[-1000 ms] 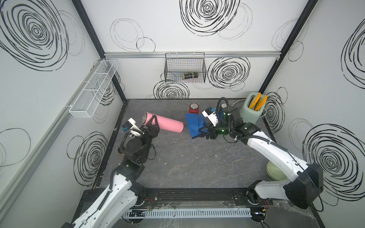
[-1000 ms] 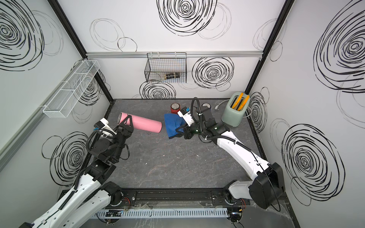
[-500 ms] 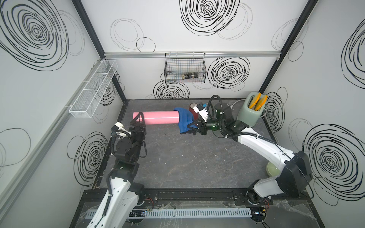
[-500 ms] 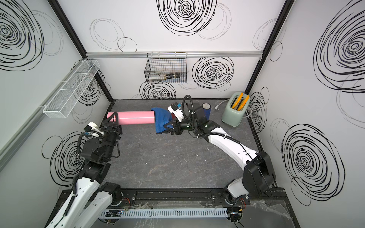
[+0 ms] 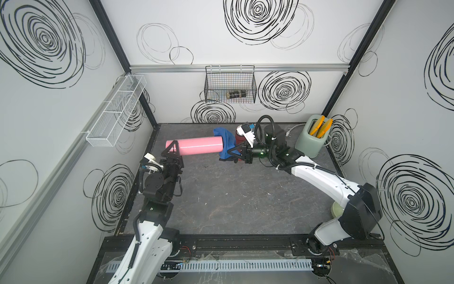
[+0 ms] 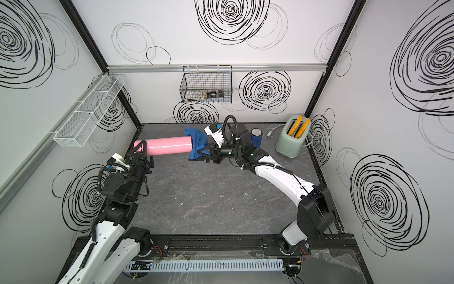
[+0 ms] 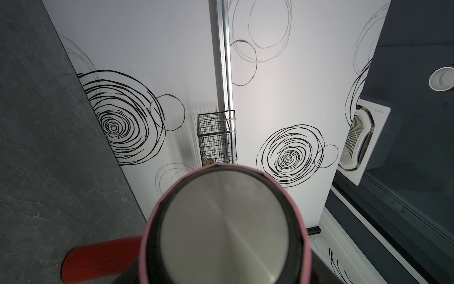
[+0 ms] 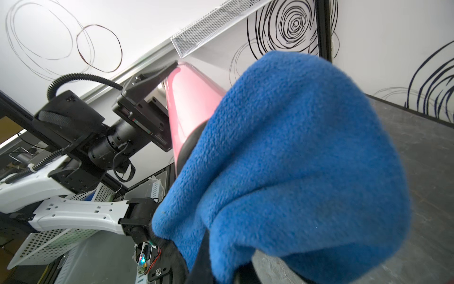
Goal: Wipe the surface of the thermos
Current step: Wipe the dirt from the surface of the thermos.
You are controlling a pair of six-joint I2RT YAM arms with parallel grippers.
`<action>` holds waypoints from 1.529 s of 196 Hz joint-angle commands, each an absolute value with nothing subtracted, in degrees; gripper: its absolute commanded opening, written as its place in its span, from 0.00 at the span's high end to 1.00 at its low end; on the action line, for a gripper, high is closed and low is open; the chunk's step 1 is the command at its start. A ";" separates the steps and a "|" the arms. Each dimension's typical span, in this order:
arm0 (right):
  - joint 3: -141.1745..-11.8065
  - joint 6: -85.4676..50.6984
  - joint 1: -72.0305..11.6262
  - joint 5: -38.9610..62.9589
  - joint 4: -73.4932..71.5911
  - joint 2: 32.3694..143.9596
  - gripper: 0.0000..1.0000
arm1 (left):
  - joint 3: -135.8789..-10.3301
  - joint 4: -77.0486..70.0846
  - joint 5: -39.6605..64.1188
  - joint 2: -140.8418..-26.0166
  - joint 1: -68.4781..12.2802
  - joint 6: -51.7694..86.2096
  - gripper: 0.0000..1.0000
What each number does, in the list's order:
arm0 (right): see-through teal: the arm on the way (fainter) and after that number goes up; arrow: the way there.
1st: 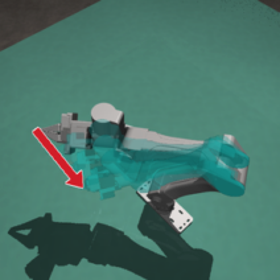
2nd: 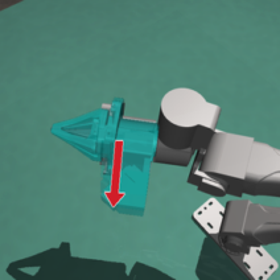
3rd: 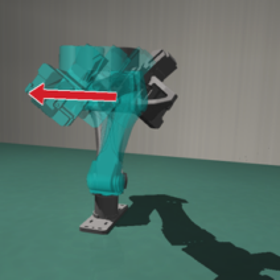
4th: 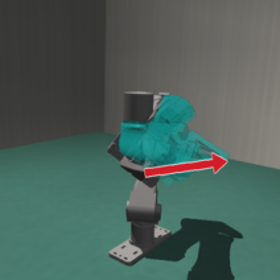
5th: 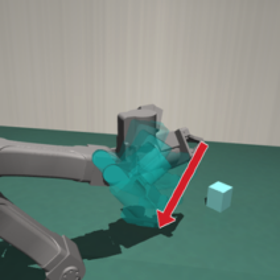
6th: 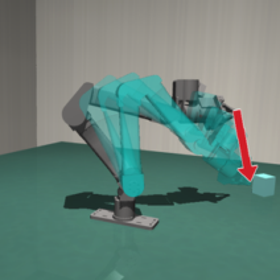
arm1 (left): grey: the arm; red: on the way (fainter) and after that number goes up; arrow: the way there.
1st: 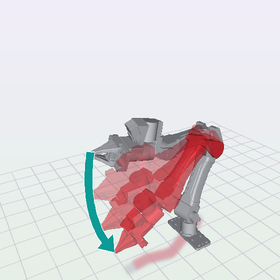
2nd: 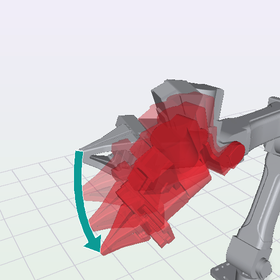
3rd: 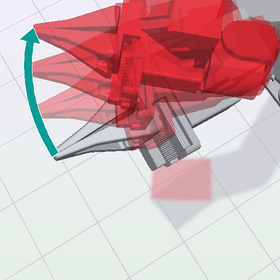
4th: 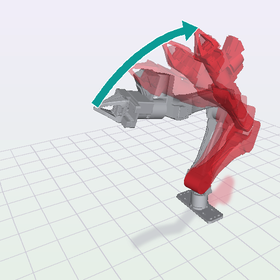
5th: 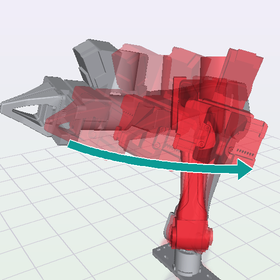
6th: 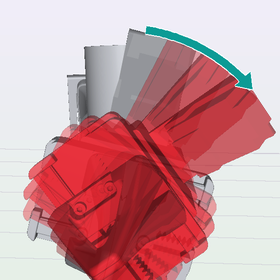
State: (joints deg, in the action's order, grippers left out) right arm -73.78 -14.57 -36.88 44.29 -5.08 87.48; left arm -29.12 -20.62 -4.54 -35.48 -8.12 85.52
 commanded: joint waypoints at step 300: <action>-82.69 -19.53 -34.05 52.90 -14.15 94.76 1.00 | -25.41 -32.51 -3.32 -34.08 -7.29 90.09 1.00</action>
